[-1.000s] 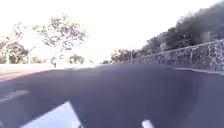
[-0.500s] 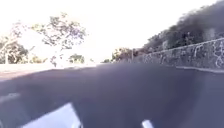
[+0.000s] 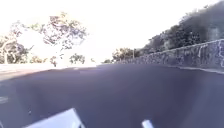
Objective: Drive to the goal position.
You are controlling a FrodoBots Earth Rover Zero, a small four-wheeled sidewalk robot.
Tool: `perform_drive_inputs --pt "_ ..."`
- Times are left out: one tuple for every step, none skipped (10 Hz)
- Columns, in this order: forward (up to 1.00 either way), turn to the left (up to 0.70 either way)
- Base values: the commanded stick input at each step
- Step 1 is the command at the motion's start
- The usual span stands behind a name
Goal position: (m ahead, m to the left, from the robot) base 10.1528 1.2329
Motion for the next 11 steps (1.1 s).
perform_drive_inputs --pt "0.70 -0.19" --pt "0.70 -0.32" --pt "0.70 -0.17" --pt "0.70 -0.27" --pt "0.70 -0.19" --pt "0.70 -0.26" --pt "0.70 -0.33" --pt "0.70 0.00" --pt "0.70 0.00" --pt "0.70 0.00" --pt "0.70 0.00"
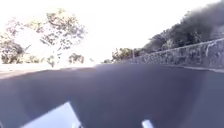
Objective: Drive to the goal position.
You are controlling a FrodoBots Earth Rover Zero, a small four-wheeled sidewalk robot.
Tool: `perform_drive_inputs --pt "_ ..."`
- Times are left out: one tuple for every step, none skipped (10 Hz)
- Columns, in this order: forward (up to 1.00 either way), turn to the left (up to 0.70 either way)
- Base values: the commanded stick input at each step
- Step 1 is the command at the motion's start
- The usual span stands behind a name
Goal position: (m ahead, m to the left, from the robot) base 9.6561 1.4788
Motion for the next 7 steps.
perform_drive_inputs --pt "0.70 0.00" --pt "0.70 0.00" --pt "0.70 0.00" --pt "0.70 0.00" --pt "0.70 0.00" --pt "0.70 0.00" --pt "0.70 0.00"
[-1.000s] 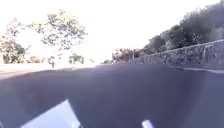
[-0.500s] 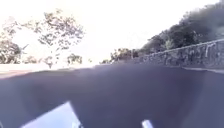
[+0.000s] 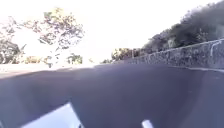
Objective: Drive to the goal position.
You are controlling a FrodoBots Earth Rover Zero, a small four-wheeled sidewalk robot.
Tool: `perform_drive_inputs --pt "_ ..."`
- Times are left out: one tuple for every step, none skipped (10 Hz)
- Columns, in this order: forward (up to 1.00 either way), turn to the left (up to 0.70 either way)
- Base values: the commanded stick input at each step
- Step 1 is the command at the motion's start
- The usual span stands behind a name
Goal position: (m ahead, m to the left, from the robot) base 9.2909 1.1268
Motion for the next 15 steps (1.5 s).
perform_drive_inputs --pt "0.70 0.00" --pt "0.70 0.00" --pt "0.70 0.00" --pt "0.70 0.00" --pt "0.70 0.00" --pt "0.70 0.00" --pt "0.70 0.00" --pt "0.70 0.00" --pt "0.70 0.00" --pt "0.70 0.00" --pt "0.70 0.00" --pt "0.70 0.00" --pt "0.70 0.00" --pt "0.70 0.00" --pt "0.70 0.00"
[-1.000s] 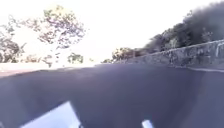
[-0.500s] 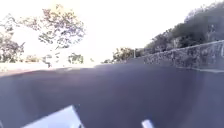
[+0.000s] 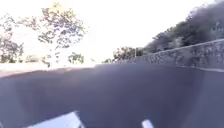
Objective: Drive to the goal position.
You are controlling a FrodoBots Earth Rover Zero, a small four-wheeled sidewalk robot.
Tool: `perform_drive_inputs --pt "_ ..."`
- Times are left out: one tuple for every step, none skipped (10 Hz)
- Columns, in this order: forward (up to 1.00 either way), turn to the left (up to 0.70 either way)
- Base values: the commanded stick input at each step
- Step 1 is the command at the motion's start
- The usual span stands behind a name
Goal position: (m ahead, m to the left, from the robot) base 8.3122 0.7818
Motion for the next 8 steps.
perform_drive_inputs --pt "0.70 0.00" --pt "0.70 0.00" --pt "0.70 0.00" --pt "0.70 0.00" --pt "0.70 0.00" --pt "0.70 0.00" --pt "0.70 0.00" --pt "0.70 0.00"
